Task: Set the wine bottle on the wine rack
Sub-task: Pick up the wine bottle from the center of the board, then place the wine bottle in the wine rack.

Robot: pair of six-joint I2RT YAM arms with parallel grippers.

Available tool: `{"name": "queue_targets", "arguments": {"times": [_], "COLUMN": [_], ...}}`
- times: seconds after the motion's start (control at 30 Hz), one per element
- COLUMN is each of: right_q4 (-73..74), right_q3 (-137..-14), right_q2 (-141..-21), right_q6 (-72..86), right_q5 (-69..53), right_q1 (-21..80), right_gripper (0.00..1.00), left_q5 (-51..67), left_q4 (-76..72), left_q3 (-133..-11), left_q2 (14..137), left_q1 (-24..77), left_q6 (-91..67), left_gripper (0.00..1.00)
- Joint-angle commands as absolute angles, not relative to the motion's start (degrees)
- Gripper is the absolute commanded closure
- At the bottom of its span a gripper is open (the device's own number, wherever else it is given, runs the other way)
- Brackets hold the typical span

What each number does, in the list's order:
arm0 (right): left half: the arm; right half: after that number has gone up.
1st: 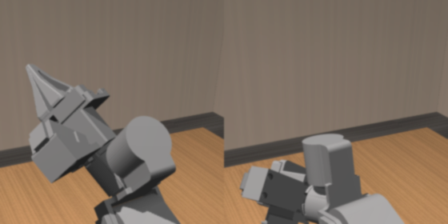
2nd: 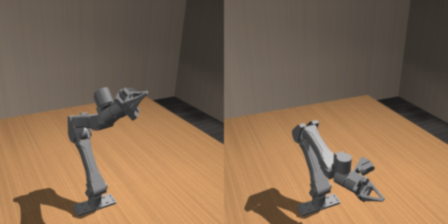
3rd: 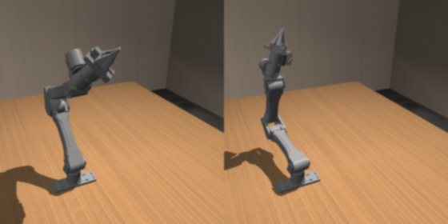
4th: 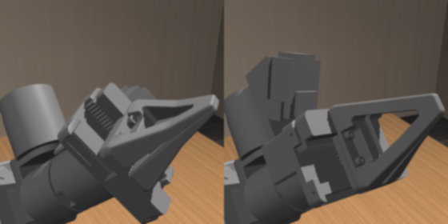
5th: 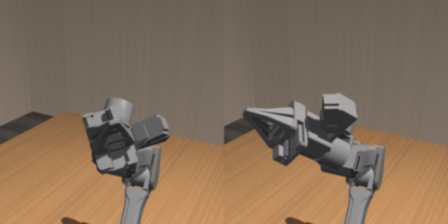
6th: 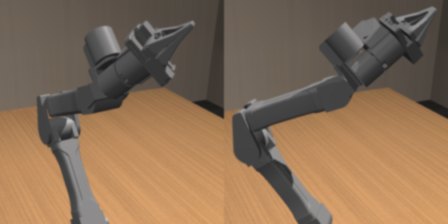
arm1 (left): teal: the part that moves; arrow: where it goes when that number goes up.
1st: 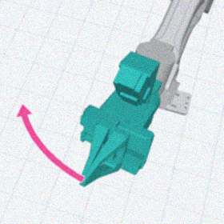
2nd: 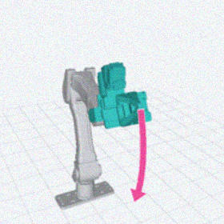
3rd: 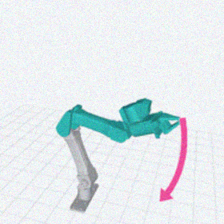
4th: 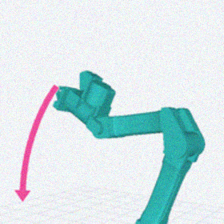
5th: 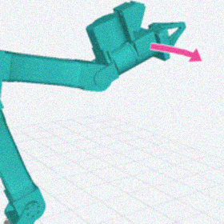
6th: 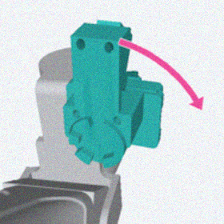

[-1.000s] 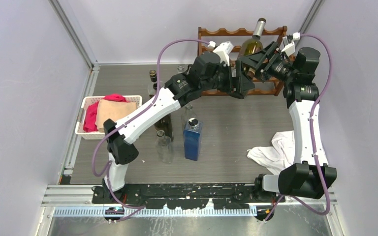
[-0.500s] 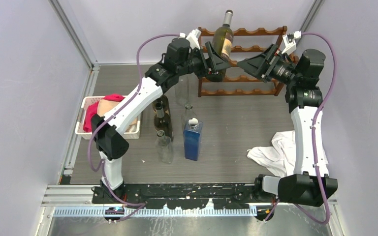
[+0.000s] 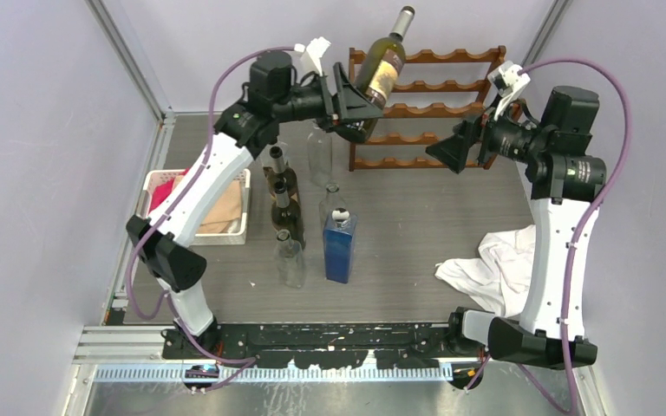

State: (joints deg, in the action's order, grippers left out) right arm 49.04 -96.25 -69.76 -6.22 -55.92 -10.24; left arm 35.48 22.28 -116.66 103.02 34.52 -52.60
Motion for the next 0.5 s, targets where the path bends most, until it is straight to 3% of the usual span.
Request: {"name": "queue_targets", "arguments": {"times": [0.0,0.13,0.3,0.47], "right_q4": [65.5,71.02,78.52,78.41], "right_q3": [-104.44,-111.21,-114.75,-117.62], "right_q2": [-70.75,-74.87,-78.65,-81.04], "right_q6": [-36.34,-53.18,-80.63,-84.64], "right_q5": [-51.42,-48.05,-52.24,-53.57], "right_q1": [-10.29,-10.22,-10.21,-10.21], "right_gripper": [0.0,0.0,0.0,0.0], "left_q5": [46.8,50.93,54.31,56.19], "left_q4": [18.07,21.65,25.35,28.8], "left_q3": [-116.52,-116.31,-114.62,-113.03], "left_q2": [96.04,95.0,93.53,92.57], "left_q1": [31.67,30.87,30.8,30.76], "left_q6": [-50.78,-49.45,-47.03,-44.33], "left_gripper": [1.0,1.0,1.0,1.0]}}
